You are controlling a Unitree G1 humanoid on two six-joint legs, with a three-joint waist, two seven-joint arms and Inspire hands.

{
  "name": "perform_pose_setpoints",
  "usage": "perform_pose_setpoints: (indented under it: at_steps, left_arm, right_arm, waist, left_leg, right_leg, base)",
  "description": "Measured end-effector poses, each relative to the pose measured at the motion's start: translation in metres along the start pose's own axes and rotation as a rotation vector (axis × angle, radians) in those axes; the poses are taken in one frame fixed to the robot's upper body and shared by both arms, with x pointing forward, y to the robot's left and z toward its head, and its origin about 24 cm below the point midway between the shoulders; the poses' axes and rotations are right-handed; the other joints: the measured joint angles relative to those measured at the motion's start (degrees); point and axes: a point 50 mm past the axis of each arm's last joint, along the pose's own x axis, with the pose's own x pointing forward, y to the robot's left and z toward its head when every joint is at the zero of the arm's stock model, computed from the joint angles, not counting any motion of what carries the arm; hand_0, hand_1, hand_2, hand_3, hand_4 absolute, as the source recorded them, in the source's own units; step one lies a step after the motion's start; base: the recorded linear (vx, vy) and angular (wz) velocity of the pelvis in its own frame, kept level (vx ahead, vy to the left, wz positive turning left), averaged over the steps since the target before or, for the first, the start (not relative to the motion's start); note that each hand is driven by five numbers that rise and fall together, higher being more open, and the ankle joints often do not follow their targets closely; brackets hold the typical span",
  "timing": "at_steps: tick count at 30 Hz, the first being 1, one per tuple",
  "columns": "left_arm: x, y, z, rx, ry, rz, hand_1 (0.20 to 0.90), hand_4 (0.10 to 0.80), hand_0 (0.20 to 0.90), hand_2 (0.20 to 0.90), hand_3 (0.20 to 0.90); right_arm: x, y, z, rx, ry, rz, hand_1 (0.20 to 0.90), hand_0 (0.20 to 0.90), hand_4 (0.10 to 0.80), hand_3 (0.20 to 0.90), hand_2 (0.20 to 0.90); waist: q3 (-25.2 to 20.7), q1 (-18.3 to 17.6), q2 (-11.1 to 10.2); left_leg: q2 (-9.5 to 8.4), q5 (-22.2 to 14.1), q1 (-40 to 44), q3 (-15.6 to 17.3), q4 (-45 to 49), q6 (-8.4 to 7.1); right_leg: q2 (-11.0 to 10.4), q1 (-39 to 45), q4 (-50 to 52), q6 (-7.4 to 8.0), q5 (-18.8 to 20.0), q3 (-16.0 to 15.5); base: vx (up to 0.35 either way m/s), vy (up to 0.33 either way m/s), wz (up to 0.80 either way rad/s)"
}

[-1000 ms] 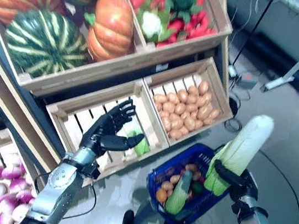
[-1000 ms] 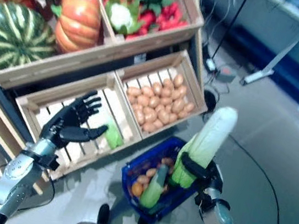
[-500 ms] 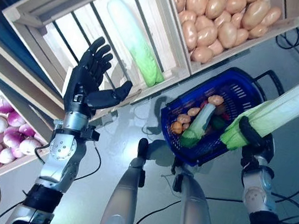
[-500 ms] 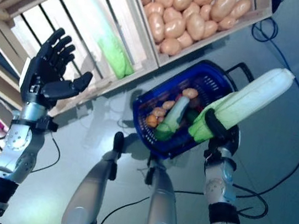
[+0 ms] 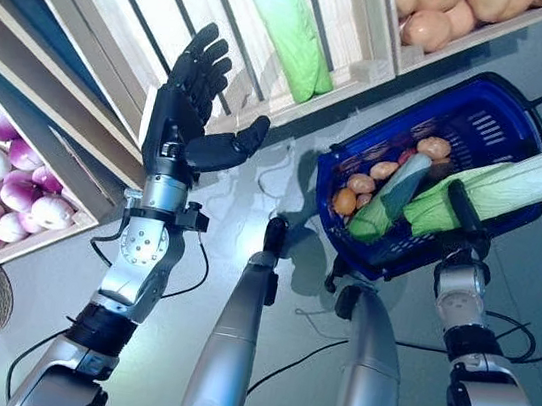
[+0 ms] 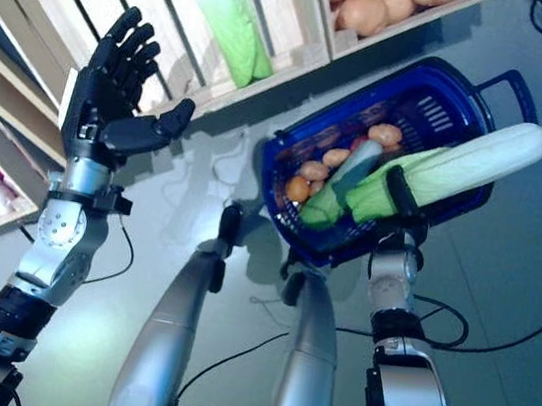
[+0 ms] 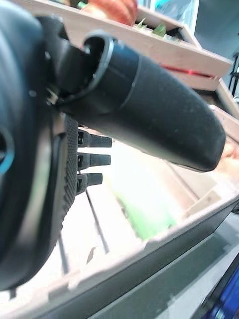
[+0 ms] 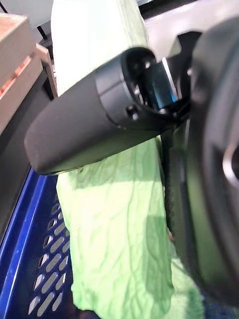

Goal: Put vegetables into the basket

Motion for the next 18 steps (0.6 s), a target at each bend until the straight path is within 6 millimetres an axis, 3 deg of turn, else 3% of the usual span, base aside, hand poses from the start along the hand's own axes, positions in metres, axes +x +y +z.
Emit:
perform_pose_setpoints:
  at_steps: [9,14,18]
  left_arm:
    - [0.008,-0.003,0.007,0.011,-0.036,0.024,0.9,0.8,0.9,0.9,0.9]
    - [0.008,-0.003,0.006,0.011,-0.035,0.024,0.9,0.8,0.9,0.9,0.9]
    - [0.008,-0.003,0.006,0.013,-0.032,0.023,0.9,0.8,0.9,0.9,0.9]
  right_arm:
    - [0.005,0.033,-0.005,0.0,0.071,0.068,0.3,0.3,0.4,0.3,0.3]
    - [0.005,0.034,-0.011,-0.087,0.106,0.015,0.3,0.3,0.4,0.3,0.3]
    - [0.007,0.021,-0.02,-0.151,0.195,-0.118,0.3,0.3,0.4,0.3,0.3]
  waist:
    - [0.0,1.72,0.52]
    - [0.04,2.37,0.82]
    - [0.03,2.65,0.88]
  left_leg:
    - [-0.99,-0.86,-4.54,-0.78,4.36,0.11]
    - [-1.12,-0.85,-6.86,-1.08,5.68,0.09]
    - [-1.33,-0.78,-7.24,-1.47,5.79,0.01]
  right_leg:
    - [-1.05,-4.52,4.81,-0.13,-1.12,0.61]
    - [-1.0,-6.53,5.79,-0.25,-1.26,0.46]
    - [-0.99,-6.54,5.81,-0.33,-1.26,0.24]
  base:
    - [0.007,0.031,0.07]
    - [-0.005,0.019,0.01]
    - [-0.01,-0.021,0.07]
